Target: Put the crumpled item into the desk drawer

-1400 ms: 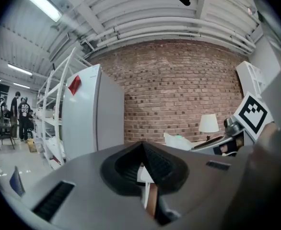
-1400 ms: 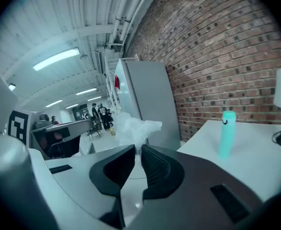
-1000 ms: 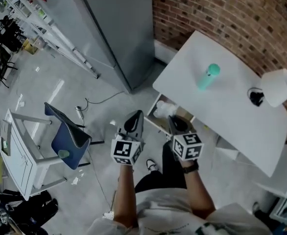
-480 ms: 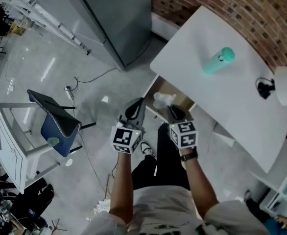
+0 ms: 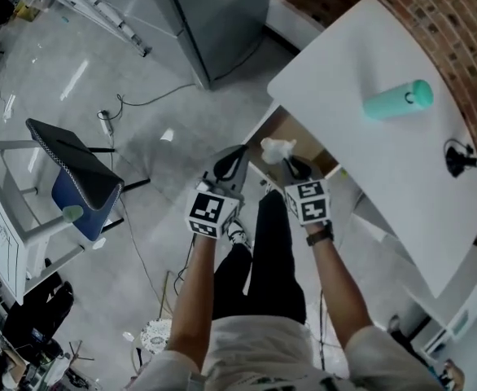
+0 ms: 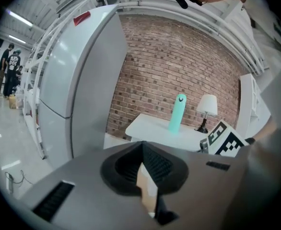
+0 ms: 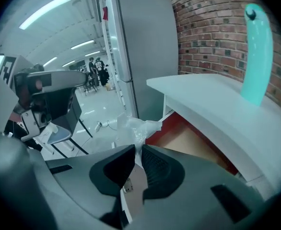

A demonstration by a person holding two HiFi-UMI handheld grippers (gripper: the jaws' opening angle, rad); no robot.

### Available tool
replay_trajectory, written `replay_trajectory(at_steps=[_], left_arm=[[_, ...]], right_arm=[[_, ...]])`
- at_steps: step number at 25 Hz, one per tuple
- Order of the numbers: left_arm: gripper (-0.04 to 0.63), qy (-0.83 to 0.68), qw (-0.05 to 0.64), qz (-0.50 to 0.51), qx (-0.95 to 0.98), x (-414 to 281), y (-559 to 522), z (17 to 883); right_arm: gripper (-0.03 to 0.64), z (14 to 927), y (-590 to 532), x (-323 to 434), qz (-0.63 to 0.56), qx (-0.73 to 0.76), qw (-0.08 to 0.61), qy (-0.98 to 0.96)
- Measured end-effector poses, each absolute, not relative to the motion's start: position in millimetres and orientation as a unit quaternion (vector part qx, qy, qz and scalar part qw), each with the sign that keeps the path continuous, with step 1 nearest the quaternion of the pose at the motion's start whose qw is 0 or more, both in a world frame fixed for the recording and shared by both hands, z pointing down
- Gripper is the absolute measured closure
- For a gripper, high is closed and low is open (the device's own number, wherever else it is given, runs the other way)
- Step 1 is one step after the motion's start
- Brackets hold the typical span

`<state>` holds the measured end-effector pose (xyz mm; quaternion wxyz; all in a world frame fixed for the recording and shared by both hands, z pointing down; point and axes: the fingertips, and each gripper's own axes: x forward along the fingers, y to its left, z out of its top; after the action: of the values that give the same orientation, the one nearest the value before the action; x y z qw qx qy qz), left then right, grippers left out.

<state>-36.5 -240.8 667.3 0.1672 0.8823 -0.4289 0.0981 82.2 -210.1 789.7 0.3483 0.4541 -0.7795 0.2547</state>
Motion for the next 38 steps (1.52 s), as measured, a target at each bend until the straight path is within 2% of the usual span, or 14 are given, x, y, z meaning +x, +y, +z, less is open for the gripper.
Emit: replay_trajectory(at_steps=[15,27,29,32,35,38], left_arm=[[0.600,-0.420,0.174,0.064,0.889,-26,-283,759],[0.600,-0.393,0.188,0.074,0.897,-3,-282,785],[0.600,-0.392,0.193,0.074,0.896,-5,-281,785],[0.600,-0.392,0.202,0.067,0.895,-9,-283,779],[0.600,-0.398,0.199,0.068,0.893,-14,-288,772],[0.600,-0.402,0.197,0.075,0.891,-18,-288,767]], right_arm=[[0.584,924,-241,91,0.333,0.435,0.412,-0.728],[0.584,978,-239,110,0.370,0.436,0.464,-0.676],[0.574,982,-236,110,0.384,0.432,0.462,-0.672],[0.483,986,-234,109,0.411,0.432,0.445,-0.668],[0.434,984,-233,111,0.416,0.435,0.435,-0.670],[0.419,971,-230,113,0.410,0.446,0.421,-0.675]])
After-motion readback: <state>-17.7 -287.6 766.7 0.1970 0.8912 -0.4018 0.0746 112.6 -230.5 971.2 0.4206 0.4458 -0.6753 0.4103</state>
